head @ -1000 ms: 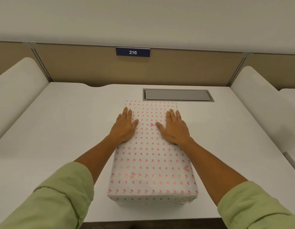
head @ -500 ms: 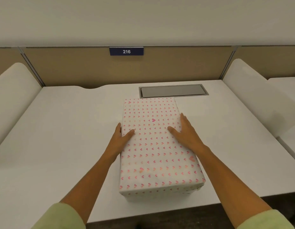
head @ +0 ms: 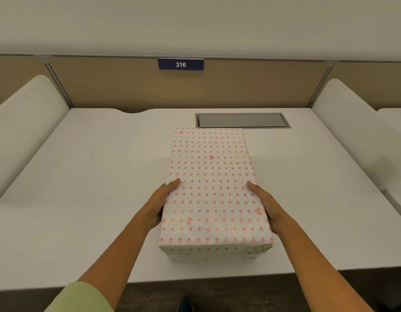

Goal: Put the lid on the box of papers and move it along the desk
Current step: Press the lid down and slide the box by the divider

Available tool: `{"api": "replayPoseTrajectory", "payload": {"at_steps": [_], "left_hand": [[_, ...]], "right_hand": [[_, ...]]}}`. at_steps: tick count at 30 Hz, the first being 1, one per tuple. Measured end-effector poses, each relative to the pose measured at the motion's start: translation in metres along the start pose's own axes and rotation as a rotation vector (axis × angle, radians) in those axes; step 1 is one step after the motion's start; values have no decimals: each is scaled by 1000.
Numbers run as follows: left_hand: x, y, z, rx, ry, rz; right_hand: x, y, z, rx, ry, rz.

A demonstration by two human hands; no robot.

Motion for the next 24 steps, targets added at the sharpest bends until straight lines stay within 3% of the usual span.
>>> {"api": "replayPoseTrajectory", "payload": {"at_steps": [24], "left_hand": [[-29,-45,-120,116,-334,151]], "right_hand": [[73,38,-8,-99,261,-41]]}}
Point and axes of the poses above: each hand's wrist, its own z-axis towards the middle knuckle, its own x-axis out of the palm, y = z × x, the point moved 8 cm from there along z, towards the middle knuckle, and after that the axes turned 10 degrees about -x, right-handed, at the moved point
